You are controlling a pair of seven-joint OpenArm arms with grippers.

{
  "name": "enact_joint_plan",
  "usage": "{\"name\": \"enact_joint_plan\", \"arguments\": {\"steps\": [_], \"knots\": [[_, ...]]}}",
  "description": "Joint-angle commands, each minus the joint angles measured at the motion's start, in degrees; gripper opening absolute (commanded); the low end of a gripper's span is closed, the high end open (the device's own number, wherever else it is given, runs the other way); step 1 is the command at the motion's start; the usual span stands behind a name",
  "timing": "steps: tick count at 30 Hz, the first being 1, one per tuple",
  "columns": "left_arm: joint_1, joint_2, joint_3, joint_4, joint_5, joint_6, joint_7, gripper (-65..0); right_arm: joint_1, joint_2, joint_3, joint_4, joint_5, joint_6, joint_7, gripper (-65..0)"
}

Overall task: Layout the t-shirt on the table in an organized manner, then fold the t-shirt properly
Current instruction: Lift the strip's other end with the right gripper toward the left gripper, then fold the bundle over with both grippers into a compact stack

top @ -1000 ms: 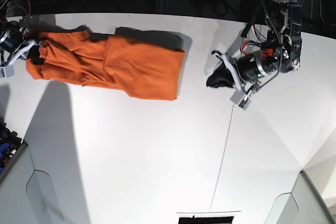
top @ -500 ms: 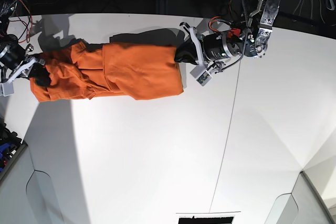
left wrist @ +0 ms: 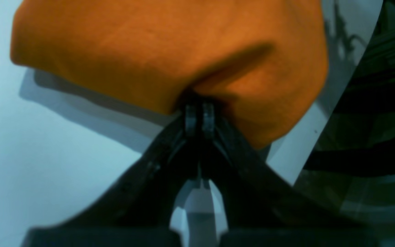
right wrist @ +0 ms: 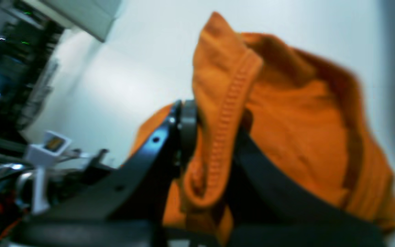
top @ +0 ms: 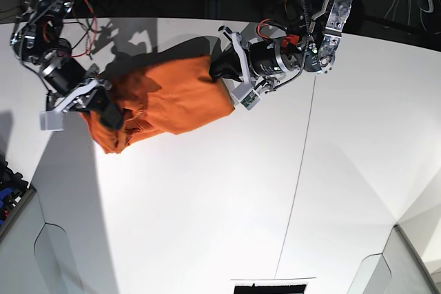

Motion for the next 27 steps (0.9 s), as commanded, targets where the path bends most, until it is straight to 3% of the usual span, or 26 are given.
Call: {"name": "enact_joint_plan", "arguments": {"steps": [1,10,16,19,20,27], "knots": [[-0.5,0.0,-0.1,0.7,0.2,-0.2,-0.2,-64.7,0.6,-0.6,-0.9,1.1,1.8,0.4,1.2,-65.0],[-0.5,0.0,-0.1,0.6,0.2,-0.2,-0.2,-64.7,0.6,-6.3,-13.5,1.1,-1.7,0.7,1.3,-65.0],[-0.5,0.0,-0.1,0.6,0.3,-0.2,-0.2,-64.7,0.7,-6.6,-22.6,1.1,-11.8,0.7,3.9,-65.0],[-0.6,0.0,-0.1,0.6,1.1,-0.2,-0.2,-64.7,0.6,-6.6,-24.9,1.1,-13.3,0.7,3.8,-43.1],[-0.6,0.0,-0.1,0.6,1.4,-0.2,-0.2,-64.7,0.7,-6.6,-25.4,1.1,-13.2,0.7,3.9,-38.5],[-0.6,0.0,-2.0,0.6,1.5,-0.2,-0.1,-64.7,0.7,-6.6,-26.3,3.9,-10.5,0.7,3.8,-37.0]]}}
